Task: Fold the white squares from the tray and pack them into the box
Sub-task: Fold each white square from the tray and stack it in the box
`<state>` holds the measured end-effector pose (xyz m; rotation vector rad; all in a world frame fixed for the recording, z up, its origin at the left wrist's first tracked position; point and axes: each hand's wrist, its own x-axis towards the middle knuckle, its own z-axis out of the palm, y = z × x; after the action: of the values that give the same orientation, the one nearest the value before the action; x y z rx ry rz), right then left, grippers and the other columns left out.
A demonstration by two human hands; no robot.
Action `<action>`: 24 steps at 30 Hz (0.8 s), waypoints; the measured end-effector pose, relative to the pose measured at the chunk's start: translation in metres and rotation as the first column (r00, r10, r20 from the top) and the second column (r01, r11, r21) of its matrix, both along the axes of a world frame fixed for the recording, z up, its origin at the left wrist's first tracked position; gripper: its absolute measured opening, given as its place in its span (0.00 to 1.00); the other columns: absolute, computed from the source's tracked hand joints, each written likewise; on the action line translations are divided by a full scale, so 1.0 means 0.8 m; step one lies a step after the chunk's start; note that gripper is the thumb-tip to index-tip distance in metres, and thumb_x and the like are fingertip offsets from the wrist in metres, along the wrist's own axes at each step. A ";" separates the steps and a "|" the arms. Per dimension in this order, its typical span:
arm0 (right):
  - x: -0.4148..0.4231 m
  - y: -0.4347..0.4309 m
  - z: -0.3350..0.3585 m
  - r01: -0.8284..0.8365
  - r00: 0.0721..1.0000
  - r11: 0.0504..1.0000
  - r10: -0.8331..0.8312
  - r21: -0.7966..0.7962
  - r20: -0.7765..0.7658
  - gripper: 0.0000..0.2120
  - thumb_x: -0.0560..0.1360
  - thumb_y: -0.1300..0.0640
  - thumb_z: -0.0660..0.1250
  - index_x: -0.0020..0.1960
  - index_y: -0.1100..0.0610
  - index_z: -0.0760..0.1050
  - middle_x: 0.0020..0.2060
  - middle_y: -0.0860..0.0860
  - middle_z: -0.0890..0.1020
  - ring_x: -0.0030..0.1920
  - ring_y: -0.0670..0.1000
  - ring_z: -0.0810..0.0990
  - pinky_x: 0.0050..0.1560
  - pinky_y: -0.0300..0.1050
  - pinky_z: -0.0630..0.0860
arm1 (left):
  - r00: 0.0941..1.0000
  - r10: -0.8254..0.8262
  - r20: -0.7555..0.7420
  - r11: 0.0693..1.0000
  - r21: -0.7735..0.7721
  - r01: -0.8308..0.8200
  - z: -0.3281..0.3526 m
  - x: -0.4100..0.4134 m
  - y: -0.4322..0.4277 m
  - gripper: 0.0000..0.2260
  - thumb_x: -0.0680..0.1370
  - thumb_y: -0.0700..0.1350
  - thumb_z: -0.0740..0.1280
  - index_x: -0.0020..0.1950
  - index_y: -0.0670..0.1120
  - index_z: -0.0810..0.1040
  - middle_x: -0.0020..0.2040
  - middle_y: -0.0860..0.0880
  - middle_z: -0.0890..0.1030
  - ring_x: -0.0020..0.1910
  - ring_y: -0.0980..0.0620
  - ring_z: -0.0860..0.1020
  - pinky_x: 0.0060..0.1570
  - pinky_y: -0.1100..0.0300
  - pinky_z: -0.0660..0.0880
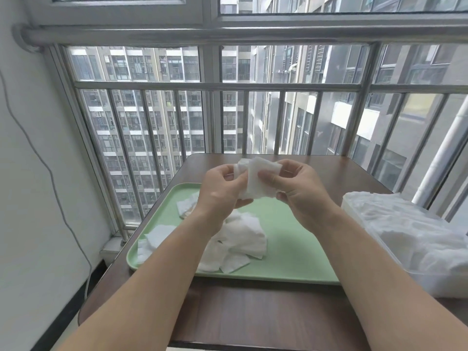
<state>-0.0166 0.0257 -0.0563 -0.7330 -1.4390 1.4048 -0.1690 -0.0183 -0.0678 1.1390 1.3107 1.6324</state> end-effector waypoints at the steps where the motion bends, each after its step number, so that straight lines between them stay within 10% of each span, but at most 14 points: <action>1: 0.000 0.000 0.000 0.004 1.000 1.000 -0.004 -0.003 0.001 0.16 0.59 0.52 0.80 0.41 0.55 0.78 0.41 0.54 0.83 0.45 0.56 0.77 0.43 0.49 0.68 | 1.000 -0.025 -0.010 1.000 0.009 0.025 0.000 0.001 -0.001 0.07 0.79 0.43 0.71 0.55 0.42 0.81 0.49 0.43 0.86 0.46 0.48 0.85 0.44 0.53 0.84; 8: -0.001 -0.002 -0.001 0.039 0.999 0.999 -0.039 -0.008 -0.013 0.20 0.54 0.53 0.81 0.39 0.56 0.75 0.40 0.57 0.83 0.44 0.57 0.79 0.54 0.63 0.75 | 0.987 -0.118 -0.112 0.992 0.028 0.122 0.001 0.005 -0.004 0.07 0.83 0.45 0.64 0.55 0.48 0.82 0.50 0.44 0.86 0.49 0.49 0.85 0.46 0.56 0.83; 17: 0.000 -0.003 0.001 0.178 0.980 0.984 -0.177 -0.008 0.087 0.26 0.58 0.51 0.83 0.48 0.56 0.71 0.45 0.55 0.77 0.42 0.54 0.77 0.40 0.46 0.74 | 0.975 -0.205 -0.080 0.978 0.025 0.208 0.008 0.006 -0.009 0.16 0.78 0.55 0.68 0.59 0.46 0.82 0.52 0.45 0.86 0.51 0.45 0.85 0.47 0.55 0.81; 24: 0.016 -0.015 0.048 0.018 0.953 0.999 -0.025 0.027 0.303 0.21 0.71 0.59 0.78 0.61 0.58 0.76 0.47 0.52 0.83 0.45 0.49 0.83 0.38 0.36 0.78 | 0.948 -0.298 -0.113 0.947 0.093 0.309 0.008 0.006 -0.012 0.21 0.72 0.41 0.71 0.64 0.49 0.77 0.55 0.46 0.85 0.56 0.44 0.83 0.51 0.52 0.80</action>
<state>-0.0035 0.0137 -0.0181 -0.9788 -1.6747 1.2954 -0.1641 -0.0278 -0.0617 1.4260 1.0514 1.4486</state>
